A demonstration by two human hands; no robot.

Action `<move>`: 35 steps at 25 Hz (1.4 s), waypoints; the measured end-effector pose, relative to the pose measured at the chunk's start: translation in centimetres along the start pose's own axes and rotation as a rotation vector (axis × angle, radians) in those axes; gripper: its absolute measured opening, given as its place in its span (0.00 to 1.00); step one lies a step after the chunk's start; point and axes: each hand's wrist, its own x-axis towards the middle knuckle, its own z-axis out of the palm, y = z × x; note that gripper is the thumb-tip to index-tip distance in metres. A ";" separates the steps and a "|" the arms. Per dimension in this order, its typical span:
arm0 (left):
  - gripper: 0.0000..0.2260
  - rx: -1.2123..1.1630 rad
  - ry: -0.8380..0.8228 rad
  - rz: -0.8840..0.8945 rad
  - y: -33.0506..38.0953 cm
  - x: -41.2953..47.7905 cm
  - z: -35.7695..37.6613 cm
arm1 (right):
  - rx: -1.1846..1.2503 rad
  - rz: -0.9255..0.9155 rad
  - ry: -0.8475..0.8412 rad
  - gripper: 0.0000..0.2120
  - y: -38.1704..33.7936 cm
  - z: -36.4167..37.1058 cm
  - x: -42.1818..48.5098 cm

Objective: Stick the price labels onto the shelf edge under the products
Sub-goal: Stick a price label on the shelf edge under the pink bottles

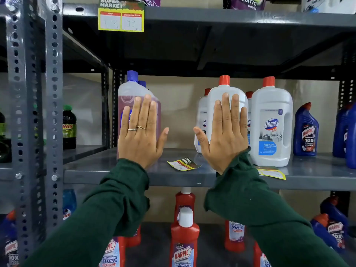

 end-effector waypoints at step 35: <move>0.17 -0.659 -0.285 -0.243 -1.9 -6.9 -3.7 | 1.094 0.799 -0.613 0.06 -8.7 -1.2 -4.6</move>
